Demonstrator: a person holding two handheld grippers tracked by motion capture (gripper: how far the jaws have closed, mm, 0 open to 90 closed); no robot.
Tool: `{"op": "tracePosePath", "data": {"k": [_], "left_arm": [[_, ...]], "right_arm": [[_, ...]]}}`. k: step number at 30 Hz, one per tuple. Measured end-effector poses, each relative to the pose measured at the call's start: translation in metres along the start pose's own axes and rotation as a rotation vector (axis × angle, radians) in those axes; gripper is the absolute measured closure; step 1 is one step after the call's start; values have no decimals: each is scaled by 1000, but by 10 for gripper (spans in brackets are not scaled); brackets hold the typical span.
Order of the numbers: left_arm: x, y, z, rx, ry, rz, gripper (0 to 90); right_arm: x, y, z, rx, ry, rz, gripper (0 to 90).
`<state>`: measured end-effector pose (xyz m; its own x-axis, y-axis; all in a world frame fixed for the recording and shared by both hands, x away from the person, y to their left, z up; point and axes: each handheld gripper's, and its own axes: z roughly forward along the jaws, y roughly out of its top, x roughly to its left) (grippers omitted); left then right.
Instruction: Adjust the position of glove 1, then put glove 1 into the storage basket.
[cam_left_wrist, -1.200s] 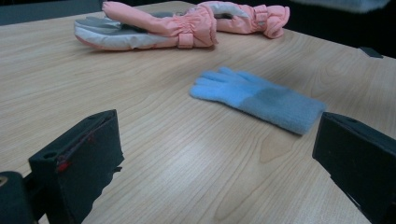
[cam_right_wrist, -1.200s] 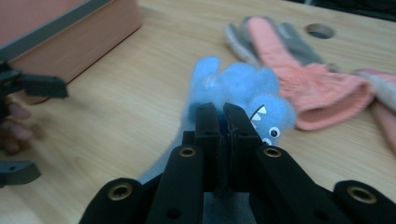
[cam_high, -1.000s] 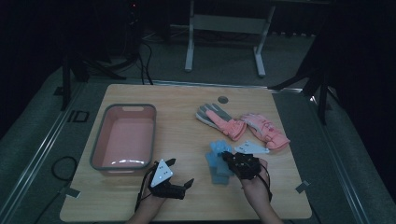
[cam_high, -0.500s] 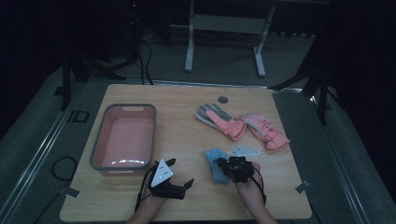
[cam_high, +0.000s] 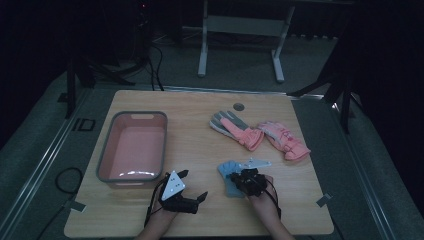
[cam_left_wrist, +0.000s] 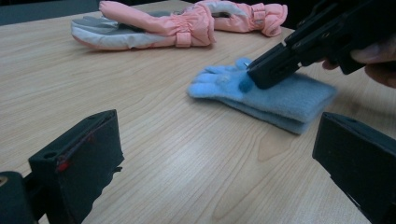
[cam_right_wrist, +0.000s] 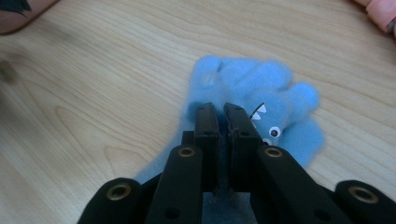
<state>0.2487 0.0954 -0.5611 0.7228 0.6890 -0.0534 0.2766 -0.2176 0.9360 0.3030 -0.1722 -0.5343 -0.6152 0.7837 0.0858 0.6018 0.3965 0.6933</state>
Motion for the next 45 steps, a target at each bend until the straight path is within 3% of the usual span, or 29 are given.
{"op": "tracePosePath", "data": {"k": [8,12,16,19,21,23,26,30,32,34,36,37,40,45], "left_arm": [[0,0,0,2,-2,2,16],[0,0,0,-4,-10,0,16],[0,0,1,-7,-22,16,16],[-5,1,3,37,10,97,47],[-8,2,5,74,14,123,53],[-11,4,7,104,-18,103,53],[-15,7,11,132,-114,77,52],[-20,10,14,152,-156,89,51],[-21,15,17,162,-223,43,52],[-22,18,19,167,-246,35,52],[-25,22,21,176,-250,56,52],[-26,24,23,172,-257,85,65],[-28,27,28,150,-282,114,105],[-37,35,44,177,-317,230,146]], "right_arm": [[-4,-6,6,-4,-16,-8,838],[-6,-5,6,-4,2,-13,804],[-7,-3,-2,-24,29,-17,647],[-11,1,-11,-58,29,-19,494],[-17,4,-18,-80,55,0,379],[-27,6,-24,-102,112,18,267],[-38,7,-29,-125,165,36,177],[-52,5,-31,-134,184,41,170],[-56,4,-31,-115,181,25,146],[-60,4,-32,-122,170,9,142],[-63,5,-34,-116,181,17,142],[-66,5,-35,-118,186,31,141],[-72,7,-36,-124,214,57,139],[-73,12,-31,-114,249,76,139]]}}
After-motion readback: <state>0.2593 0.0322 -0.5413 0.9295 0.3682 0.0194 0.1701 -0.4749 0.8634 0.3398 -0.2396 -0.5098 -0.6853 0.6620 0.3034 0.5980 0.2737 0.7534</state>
